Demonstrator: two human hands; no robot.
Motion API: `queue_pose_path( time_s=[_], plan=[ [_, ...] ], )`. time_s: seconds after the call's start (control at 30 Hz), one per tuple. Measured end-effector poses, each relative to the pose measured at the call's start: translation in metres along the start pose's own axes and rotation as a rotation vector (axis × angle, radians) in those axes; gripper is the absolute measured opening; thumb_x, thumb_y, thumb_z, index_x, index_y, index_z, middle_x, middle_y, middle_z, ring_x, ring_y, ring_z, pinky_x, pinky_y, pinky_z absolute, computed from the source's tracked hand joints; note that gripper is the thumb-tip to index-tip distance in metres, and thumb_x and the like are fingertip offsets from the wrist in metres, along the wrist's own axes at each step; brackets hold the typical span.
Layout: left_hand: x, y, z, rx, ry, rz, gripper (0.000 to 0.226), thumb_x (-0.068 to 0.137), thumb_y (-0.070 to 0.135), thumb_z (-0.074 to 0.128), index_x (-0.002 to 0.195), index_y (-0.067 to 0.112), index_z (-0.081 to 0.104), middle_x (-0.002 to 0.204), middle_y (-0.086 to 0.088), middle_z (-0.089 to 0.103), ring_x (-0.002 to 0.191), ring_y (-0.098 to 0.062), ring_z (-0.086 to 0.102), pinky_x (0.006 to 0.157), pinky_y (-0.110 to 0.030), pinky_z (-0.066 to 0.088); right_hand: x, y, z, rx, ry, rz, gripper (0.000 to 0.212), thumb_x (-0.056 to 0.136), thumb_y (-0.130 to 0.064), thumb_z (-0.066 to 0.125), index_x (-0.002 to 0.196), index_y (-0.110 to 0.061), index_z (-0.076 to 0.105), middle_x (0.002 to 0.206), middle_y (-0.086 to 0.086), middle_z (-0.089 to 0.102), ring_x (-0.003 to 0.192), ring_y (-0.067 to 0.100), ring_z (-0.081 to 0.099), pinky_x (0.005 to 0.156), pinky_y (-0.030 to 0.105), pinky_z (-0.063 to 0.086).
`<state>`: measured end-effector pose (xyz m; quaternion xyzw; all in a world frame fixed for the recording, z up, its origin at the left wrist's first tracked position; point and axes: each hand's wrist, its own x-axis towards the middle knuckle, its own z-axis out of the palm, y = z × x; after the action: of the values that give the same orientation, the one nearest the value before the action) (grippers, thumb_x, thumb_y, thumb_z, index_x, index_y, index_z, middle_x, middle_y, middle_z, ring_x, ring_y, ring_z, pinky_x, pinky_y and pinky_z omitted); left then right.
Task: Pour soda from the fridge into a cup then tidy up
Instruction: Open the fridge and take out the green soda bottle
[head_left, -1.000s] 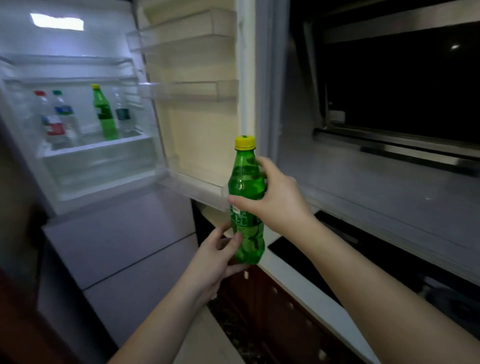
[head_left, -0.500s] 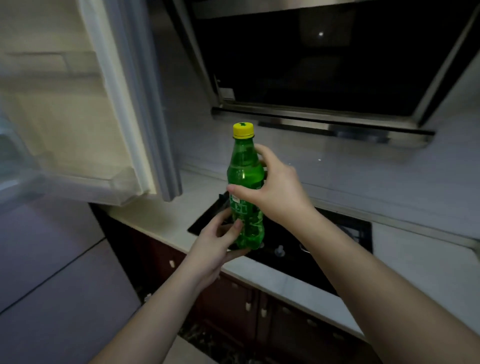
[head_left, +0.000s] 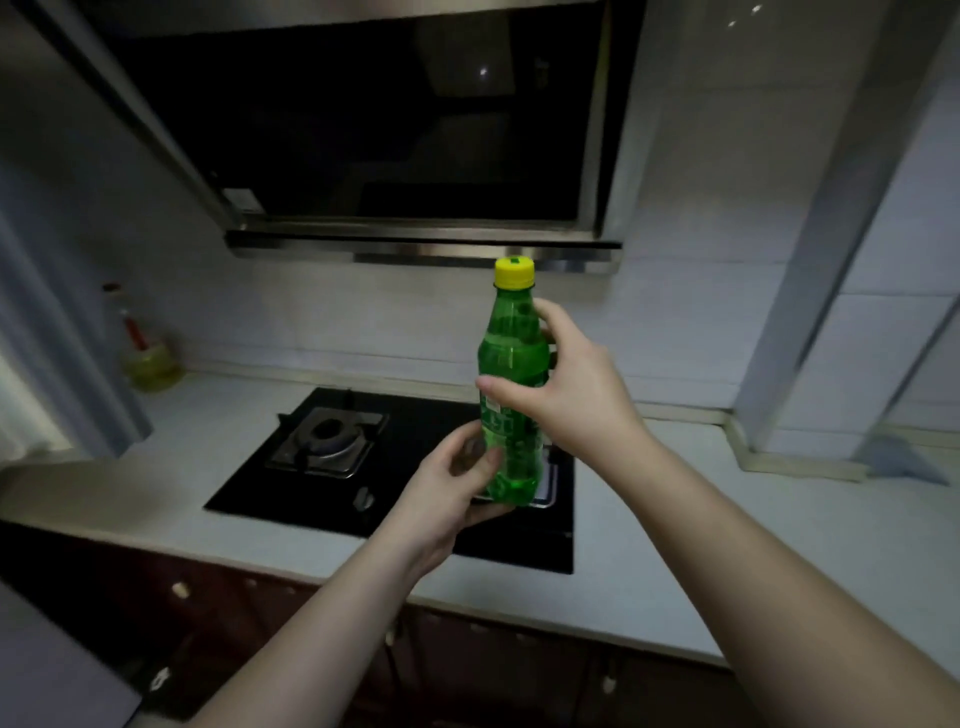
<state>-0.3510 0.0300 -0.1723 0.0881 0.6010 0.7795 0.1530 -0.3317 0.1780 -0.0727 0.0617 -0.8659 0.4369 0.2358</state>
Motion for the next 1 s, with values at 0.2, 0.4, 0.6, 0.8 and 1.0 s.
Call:
queue_pose_path(
  time_s=[0.2,0.4,0.6,0.8,1.0],
  plan=[
    [0.026,-0.028,0.082,0.019,-0.071,-0.006,0.037,0.092,0.017,0.062,0.129,0.018,0.057,0.122,-0.011,0.065,0.109,-0.029,0.066,0.085,-0.048,0.057,-0.011,0.056,-0.069,-0.035,0.049,0.046,0.08,0.065,-0.049,0.08,0.134,-0.042,0.038,0.118,-0.013,0.061,0.108,0.011,0.059,0.089,0.039,0.053],
    [0.05,-0.063,0.144,0.064,-0.133,-0.041,0.039,0.094,0.019,0.062,0.132,0.021,0.055,0.12,-0.016,0.065,0.108,-0.028,0.066,0.085,-0.047,0.057,-0.023,0.104,-0.12,-0.079,0.102,0.107,0.077,0.067,-0.045,0.081,0.131,-0.04,0.041,0.115,-0.014,0.061,0.106,0.009,0.058,0.084,0.03,0.05],
    [0.083,-0.101,0.181,0.127,-0.191,-0.096,0.041,0.093,0.023,0.064,0.132,0.023,0.054,0.123,-0.02,0.061,0.107,-0.027,0.066,0.084,-0.046,0.058,-0.027,0.161,-0.145,-0.071,0.157,0.174,0.076,0.064,-0.047,0.08,0.129,-0.04,0.041,0.113,-0.013,0.062,0.103,0.012,0.06,0.086,0.039,0.053],
    [0.122,-0.14,0.2,0.159,-0.229,-0.133,0.033,0.095,0.017,0.06,0.128,0.024,0.057,0.119,-0.018,0.062,0.106,-0.029,0.066,0.088,-0.048,0.057,-0.028,0.222,-0.143,-0.049,0.233,0.242,0.073,0.064,-0.048,0.078,0.128,-0.04,0.042,0.115,-0.016,0.059,0.106,0.01,0.058,0.086,0.039,0.053],
    [0.164,-0.185,0.193,0.154,-0.249,-0.196,0.036,0.096,0.007,0.056,0.13,0.022,0.056,0.121,-0.016,0.061,0.101,-0.025,0.069,0.089,-0.045,0.056,-0.023,0.277,-0.121,-0.036,0.21,0.308,0.075,0.067,-0.046,0.078,0.131,-0.039,0.04,0.12,-0.016,0.058,0.112,0.008,0.056,0.091,0.037,0.051]
  ],
)
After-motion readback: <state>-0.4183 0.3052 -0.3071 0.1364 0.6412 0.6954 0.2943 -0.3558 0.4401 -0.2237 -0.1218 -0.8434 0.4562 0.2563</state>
